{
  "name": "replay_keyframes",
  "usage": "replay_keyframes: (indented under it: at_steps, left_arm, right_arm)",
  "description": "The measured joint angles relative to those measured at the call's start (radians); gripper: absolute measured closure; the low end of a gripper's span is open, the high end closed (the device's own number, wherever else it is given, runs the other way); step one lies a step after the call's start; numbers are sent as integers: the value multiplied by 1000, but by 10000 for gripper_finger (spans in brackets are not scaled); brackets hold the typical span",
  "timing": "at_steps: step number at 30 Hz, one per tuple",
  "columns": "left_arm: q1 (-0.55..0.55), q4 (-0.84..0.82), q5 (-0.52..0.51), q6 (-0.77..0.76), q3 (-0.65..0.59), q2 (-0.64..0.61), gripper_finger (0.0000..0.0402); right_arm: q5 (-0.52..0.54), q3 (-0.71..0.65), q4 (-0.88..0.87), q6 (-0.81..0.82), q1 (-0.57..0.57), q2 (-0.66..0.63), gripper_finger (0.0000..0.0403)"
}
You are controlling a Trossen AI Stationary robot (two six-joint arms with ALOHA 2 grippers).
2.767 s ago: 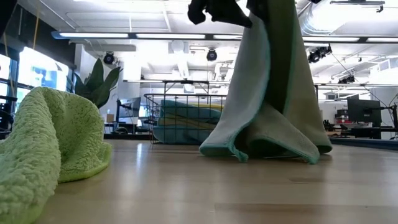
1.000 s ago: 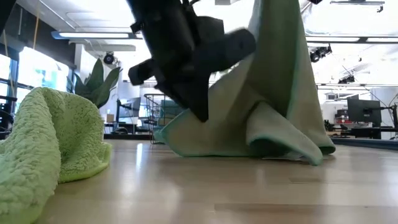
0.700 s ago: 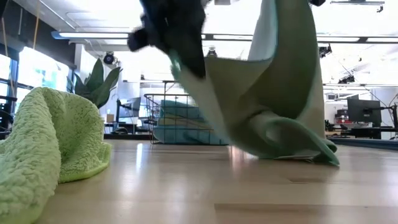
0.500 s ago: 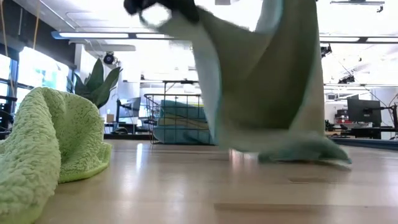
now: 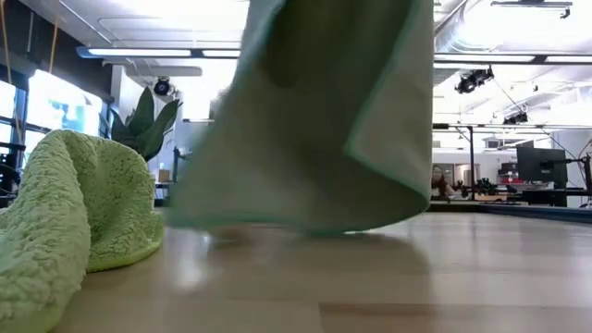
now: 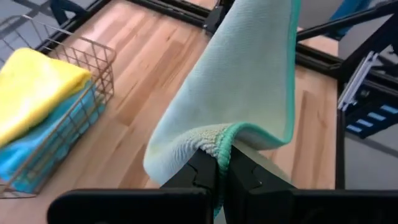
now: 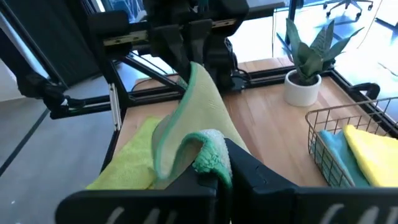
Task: Fold microfiber towels
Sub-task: Fold the light blue microfiber cloth
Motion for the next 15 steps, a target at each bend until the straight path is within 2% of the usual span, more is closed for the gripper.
replay_keyframes:
  at_steps: [4, 9, 15]
  left_arm:
    - [14, -23, 32, 41, 21, -13, 401]
    - [47, -82, 54, 135, 99, -11, 401]
    - [103, -136, 125, 231, 155, -11, 402]
  right_arm:
    - [4, 14, -7, 1, 0, -14, 403]
    - [25, 100, -62, 0, 0, -22, 403]
    - [87, 198, -295, 31, 0, -22, 403]
